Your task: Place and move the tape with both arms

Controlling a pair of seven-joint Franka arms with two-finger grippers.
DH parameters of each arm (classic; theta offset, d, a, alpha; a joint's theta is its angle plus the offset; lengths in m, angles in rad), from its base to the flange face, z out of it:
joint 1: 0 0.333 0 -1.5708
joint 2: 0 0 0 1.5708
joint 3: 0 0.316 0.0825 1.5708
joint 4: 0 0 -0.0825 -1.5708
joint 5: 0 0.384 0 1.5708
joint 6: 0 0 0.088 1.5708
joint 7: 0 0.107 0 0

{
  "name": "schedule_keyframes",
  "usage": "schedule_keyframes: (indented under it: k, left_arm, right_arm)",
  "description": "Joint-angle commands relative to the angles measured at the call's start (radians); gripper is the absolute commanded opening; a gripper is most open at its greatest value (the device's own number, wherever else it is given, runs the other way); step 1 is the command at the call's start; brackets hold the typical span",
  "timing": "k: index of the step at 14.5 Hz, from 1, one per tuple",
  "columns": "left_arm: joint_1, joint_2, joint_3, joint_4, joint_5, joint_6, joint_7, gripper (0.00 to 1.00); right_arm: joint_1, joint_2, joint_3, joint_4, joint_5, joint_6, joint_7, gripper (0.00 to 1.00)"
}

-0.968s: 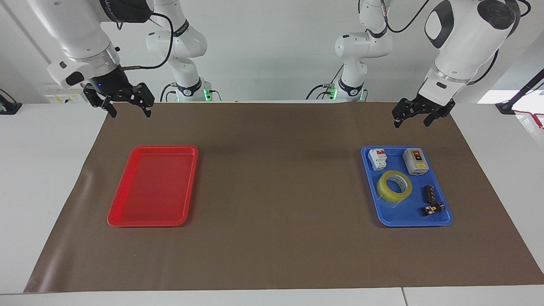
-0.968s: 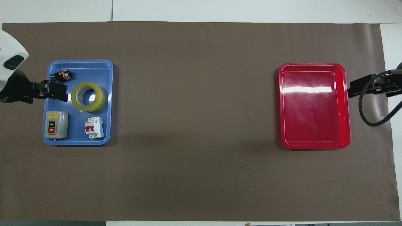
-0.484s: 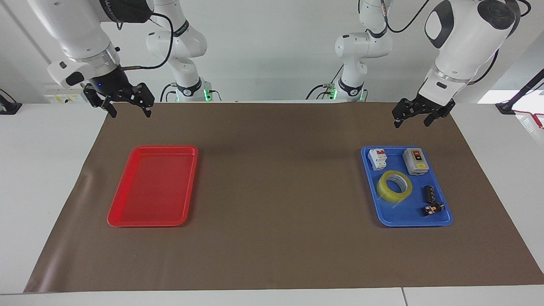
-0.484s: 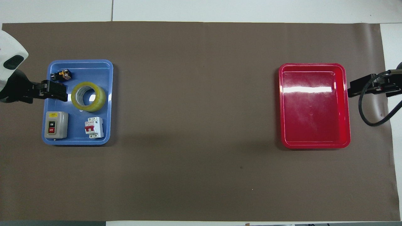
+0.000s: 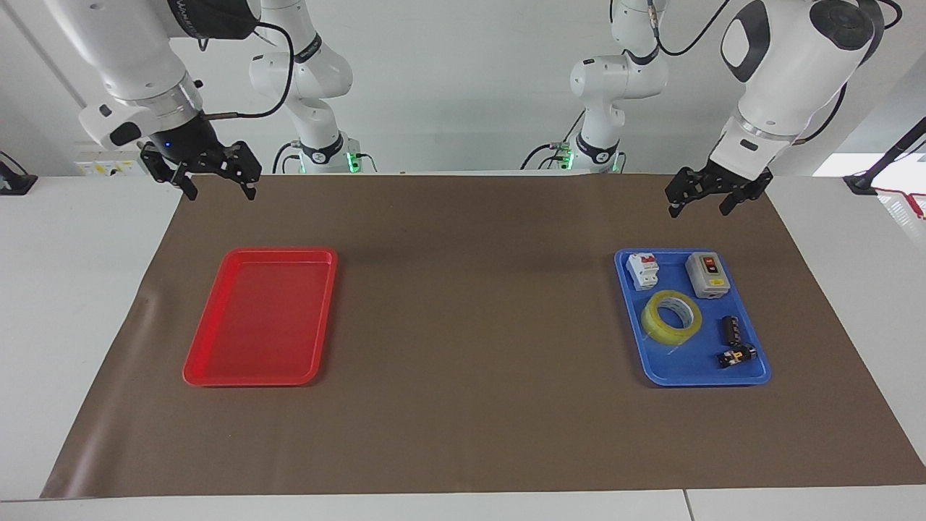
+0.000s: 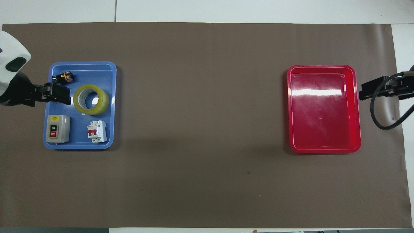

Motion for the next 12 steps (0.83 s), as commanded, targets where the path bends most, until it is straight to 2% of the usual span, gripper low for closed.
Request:
schedule_keyframes:
  k: [1,5,8,12]
  left_arm:
    - [-0.017,-0.012,0.020,-0.007,-0.008,0.006,-0.004,1.00]
    - [0.014,-0.001,0.019,-0.001,-0.004,0.027,-0.001,1.00]
    - [0.020,0.054,0.022,0.033,0.015,0.064,-0.001,1.00]
    - [0.112,0.141,0.025,-0.007,0.041,0.234,0.009,1.00]
  right_arm:
    - [-0.002,0.008,0.005,0.014,-0.013,0.001,-0.023,1.00]
    - [-0.003,0.008,0.005,0.014,-0.013,0.001,-0.024,1.00]
    - [-0.003,0.008,0.005,0.014,-0.013,0.001,-0.024,1.00]
    - [-0.003,0.008,0.006,0.014,-0.011,0.002,-0.024,1.00]
